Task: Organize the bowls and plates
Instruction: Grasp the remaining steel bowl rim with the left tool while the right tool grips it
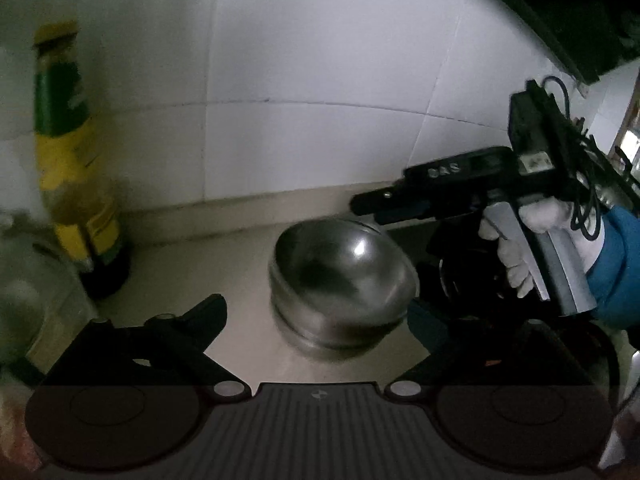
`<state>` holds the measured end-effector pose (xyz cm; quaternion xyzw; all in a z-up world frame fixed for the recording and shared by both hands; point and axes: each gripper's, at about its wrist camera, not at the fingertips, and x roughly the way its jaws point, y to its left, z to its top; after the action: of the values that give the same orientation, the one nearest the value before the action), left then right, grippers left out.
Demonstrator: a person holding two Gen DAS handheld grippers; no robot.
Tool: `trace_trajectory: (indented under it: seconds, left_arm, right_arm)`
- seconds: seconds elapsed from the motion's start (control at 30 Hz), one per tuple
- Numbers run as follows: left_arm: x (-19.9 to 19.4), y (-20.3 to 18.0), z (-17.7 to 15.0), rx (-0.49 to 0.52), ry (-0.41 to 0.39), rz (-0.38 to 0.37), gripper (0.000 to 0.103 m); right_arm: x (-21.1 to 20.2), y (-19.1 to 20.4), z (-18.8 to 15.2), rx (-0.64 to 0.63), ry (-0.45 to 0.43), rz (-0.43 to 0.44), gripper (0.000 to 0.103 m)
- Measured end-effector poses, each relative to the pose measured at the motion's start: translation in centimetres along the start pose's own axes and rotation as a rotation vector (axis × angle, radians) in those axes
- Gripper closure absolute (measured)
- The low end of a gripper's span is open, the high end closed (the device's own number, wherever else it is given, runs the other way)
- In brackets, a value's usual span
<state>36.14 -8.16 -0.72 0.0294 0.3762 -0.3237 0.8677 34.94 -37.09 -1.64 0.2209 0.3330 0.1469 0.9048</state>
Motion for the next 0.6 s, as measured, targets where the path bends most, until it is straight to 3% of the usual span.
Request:
trace_trajectory:
  seconds: [0.07,0.27,0.47,0.53,0.6]
  left_arm:
    - [1.3,-1.3,0.1,0.047,0.003,0.023,0.006]
    - [4.7,-3.3,0.4,0.145,0.03,0.029,0.005]
    - [2.6,-2.0,0.9,0.129,0.038,0.029,0.006]
    - [1.8,-1.2,1.5,0.081,-0.004,0.011,0.005]
    - [2.3,-0.8,1.6,0.065,-0.033,0.05,0.006]
  right_arm:
    - [-0.1,-0.3,0.3,0.035,-0.019,0.014,0.059]
    - [1.0,0.4,-0.1,-0.051,0.022,-0.071,0.059]
    - [0.2,0.0,0.5,-0.042,0.021,-0.028,0.058]
    - [-0.3,0.1,0.6,-0.054,0.008,-0.023,0.058]
    - [-0.6,0.2,0.6,-0.065,-0.01,-0.038,0.058]
